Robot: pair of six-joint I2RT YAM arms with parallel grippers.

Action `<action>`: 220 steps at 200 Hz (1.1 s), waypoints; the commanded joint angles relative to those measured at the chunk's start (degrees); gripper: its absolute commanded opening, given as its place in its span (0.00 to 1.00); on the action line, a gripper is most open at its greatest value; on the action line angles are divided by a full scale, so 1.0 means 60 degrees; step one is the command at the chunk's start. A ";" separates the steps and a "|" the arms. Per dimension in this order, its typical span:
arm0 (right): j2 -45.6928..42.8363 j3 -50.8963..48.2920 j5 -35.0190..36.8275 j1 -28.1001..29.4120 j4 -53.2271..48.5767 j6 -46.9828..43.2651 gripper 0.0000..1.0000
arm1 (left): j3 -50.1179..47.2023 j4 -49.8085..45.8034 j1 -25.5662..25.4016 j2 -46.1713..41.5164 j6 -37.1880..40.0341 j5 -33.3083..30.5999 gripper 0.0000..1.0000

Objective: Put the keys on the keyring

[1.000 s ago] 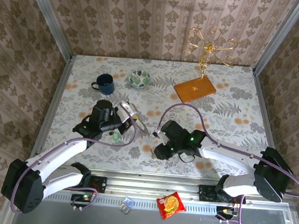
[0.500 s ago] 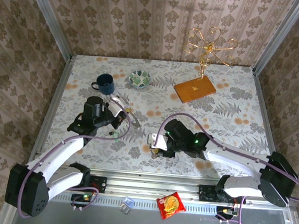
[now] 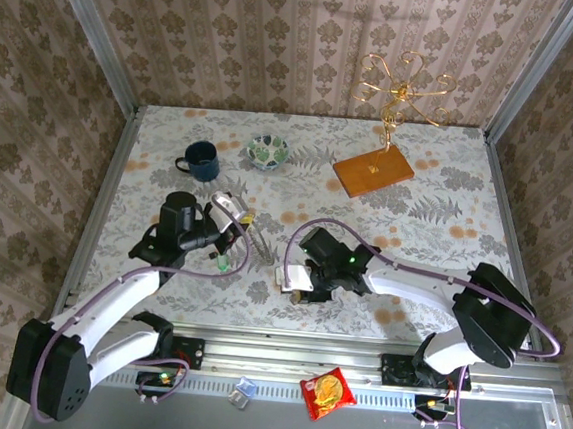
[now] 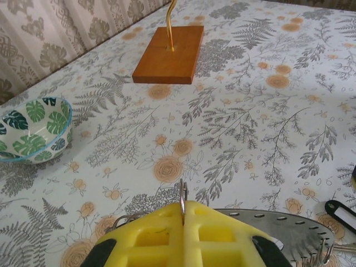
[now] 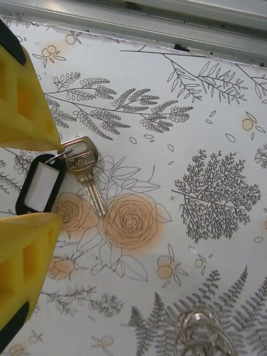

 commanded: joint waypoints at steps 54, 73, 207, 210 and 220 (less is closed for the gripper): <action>0.0709 0.0375 -0.0164 0.0060 -0.0785 -0.0493 0.34 | -0.0194 0.0553 -0.0089 -0.0185 0.0321 0.0363 0.00; 0.0875 0.0435 -0.0112 0.0094 -0.0810 -0.0552 0.33 | -0.0199 0.0562 -0.0117 -0.0199 0.0324 0.0377 0.00; 0.1302 0.0573 -0.0105 0.0188 -0.0686 -0.0617 0.21 | -0.0149 0.0419 -0.0126 -0.0210 0.0379 0.0412 0.00; 0.1311 0.0576 -0.0112 0.0188 -0.0692 -0.0620 0.21 | -0.0151 0.0426 -0.0121 -0.0210 0.0379 0.0409 0.00; 0.1323 0.0578 -0.0120 0.0184 -0.0678 -0.0628 0.18 | -0.0152 0.0421 -0.0120 -0.0210 0.0383 0.0408 0.00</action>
